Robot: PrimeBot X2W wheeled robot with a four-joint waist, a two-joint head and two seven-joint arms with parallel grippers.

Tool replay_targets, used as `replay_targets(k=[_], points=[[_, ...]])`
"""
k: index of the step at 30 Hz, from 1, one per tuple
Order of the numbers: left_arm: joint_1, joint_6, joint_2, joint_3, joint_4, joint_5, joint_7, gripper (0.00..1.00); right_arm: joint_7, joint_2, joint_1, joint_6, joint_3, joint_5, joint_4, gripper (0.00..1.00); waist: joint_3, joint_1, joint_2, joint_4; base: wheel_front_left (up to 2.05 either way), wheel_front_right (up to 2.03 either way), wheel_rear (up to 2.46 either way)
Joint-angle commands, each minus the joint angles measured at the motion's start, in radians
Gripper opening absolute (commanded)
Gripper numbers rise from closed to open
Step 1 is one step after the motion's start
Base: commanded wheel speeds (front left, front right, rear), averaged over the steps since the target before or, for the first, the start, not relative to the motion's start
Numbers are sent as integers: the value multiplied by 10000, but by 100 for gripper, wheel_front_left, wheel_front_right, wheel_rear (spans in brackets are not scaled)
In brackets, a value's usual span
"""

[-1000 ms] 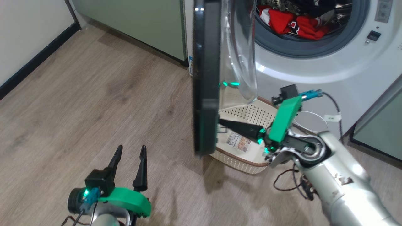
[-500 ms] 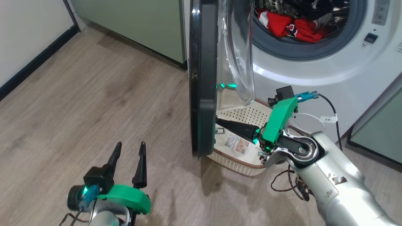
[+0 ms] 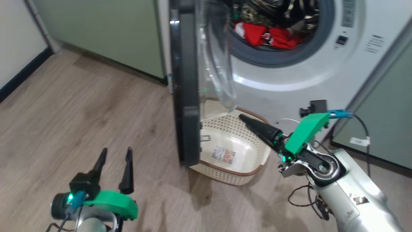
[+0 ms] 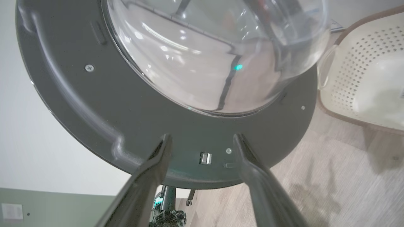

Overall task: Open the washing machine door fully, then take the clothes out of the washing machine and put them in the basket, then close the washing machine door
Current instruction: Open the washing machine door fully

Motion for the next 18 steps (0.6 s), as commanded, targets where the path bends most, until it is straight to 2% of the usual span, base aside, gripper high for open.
replay_targets(k=[1,3,8,14,16,18], points=[[-480,-37,89,398,-338,137,-67,100,-281,-80,-90,2,-54,-150,-427,100,-78,0,-1,-326,0,0,0],[-481,-84,89,586,-362,182,-67,100,-1021,-288,33,2,-27,-521,-693,100,-110,0,-1,-567,0,0,0],[-472,-225,89,960,-352,314,-67,100,-3660,-995,350,2,666,-1720,-1245,100,-188,0,-1,-1080,0,0,0],[-448,-341,89,1305,-320,457,-67,100,-6958,-1995,388,2,1957,-2887,-888,100,-284,0,-1,-1512,0,0,0],[-427,-365,89,1380,-324,474,-67,100,-7299,-2203,394,2,2083,-3274,-572,100,-323,0,-1,-1590,0,0,0],[-386,-383,89,1463,-351,479,-67,100,-7346,-2219,441,2,1331,-3931,-455,100,-334,0,-1,-1676,0,0,0]])
